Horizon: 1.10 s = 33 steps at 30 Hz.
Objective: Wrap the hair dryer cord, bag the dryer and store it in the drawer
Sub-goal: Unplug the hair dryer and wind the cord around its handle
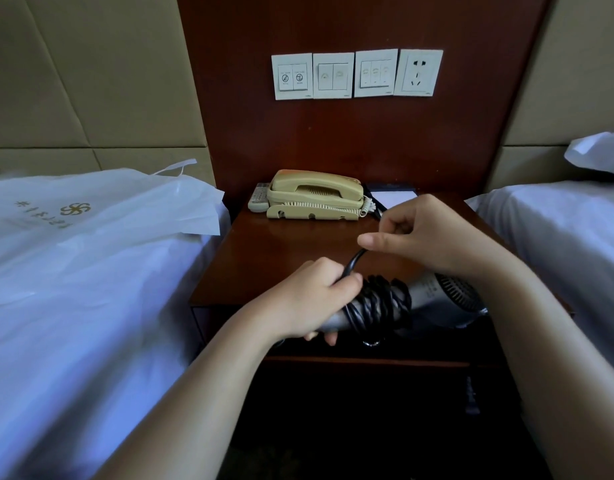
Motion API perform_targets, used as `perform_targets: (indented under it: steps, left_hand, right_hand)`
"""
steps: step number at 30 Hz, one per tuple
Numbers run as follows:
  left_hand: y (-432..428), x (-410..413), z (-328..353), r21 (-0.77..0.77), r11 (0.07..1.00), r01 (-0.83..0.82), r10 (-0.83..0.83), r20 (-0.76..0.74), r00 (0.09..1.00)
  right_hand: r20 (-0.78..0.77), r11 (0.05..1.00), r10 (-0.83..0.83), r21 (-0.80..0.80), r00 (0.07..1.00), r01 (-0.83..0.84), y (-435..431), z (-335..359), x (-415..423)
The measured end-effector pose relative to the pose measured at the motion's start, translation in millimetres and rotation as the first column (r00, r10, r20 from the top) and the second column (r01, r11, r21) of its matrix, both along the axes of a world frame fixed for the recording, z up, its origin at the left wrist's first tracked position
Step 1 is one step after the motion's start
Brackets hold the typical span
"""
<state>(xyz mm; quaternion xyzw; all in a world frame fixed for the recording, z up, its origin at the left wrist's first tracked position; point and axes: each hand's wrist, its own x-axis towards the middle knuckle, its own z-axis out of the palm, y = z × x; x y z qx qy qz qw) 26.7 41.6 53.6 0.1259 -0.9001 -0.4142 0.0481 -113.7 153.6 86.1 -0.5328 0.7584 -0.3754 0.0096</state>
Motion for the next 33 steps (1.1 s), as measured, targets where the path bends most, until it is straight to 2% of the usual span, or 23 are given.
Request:
perform_targets:
  steps: [3, 7, 11, 12, 14, 15, 17, 21, 26, 30, 33]
  left_hand:
    - [-5.7, 2.8, -1.0, 0.0, 1.0, 0.011, -0.011, 0.03, 1.0]
    - [-11.7, 6.3, -2.7, 0.066, 0.997, 0.045, -0.047, 0.037, 0.998]
    - [-18.6, 11.4, -1.0, 0.222, 0.973, 0.058, -0.055, -0.019, 0.998]
    - [-20.1, 12.3, -0.2, 0.273, 0.96, 0.063, -0.052, -0.048, 0.997]
    - [-23.7, 12.8, 0.0, 0.355, 0.934, 0.054, -0.014, -0.113, 0.994]
    - [-26.1, 12.4, -0.6, 0.39, 0.919, 0.046, 0.015, -0.15, 0.989]
    - [-32.4, 10.8, -3.2, 0.476, 0.878, 0.044, 0.072, -0.222, 0.972]
    - [-43.1, 9.2, -8.2, 0.655, 0.755, 0.028, 0.199, -0.269, 0.942]
    - [-51.0, 5.6, -8.8, 0.777, 0.625, -0.074, 0.43, -0.264, 0.863]
    - [-64.6, 5.1, -11.8, 0.831, 0.52, -0.196, 0.583, -0.178, 0.793]
    - [-75.1, 6.6, -14.1, 0.877, 0.424, -0.228, 0.629, -0.104, 0.77]
  right_hand:
    - [0.196, 0.994, 0.112, -0.037, 0.974, -0.107, 3.3, -8.6, -14.0]
    - [0.352, 0.994, 0.103, 0.003, 0.93, -0.111, 10.5, -15.8, -28.9]
    - [0.59, 0.977, 0.201, -0.066, 0.782, -0.201, 14.6, -23.9, -41.0]
    - [0.599, 0.985, 0.167, -0.073, 0.783, -0.155, 13.7, -26.9, -41.0]
    - [0.656, 0.995, 0.019, -0.084, 0.755, 0.047, 12.5, -36.7, -42.8]
    - [0.656, 0.991, -0.008, -0.093, 0.755, 0.091, 13.3, -41.7, -45.8]
    - [0.647, 0.992, 0.031, -0.112, 0.762, 0.054, 14.4, -50.3, -54.6]
    - [0.751, 0.993, -0.025, -0.058, 0.66, 0.104, 10.0, -59.2, -59.1]
    - [0.673, 0.996, -0.037, 0.085, 0.739, -0.027, 0.9, -63.5, -46.5]
    - [0.625, 0.964, 0.036, 0.184, 0.78, -0.192, -5.1, -53.3, -25.0]
    - [0.571, 0.932, 0.105, 0.229, 0.814, -0.281, -6.1, -40.9, -7.8]
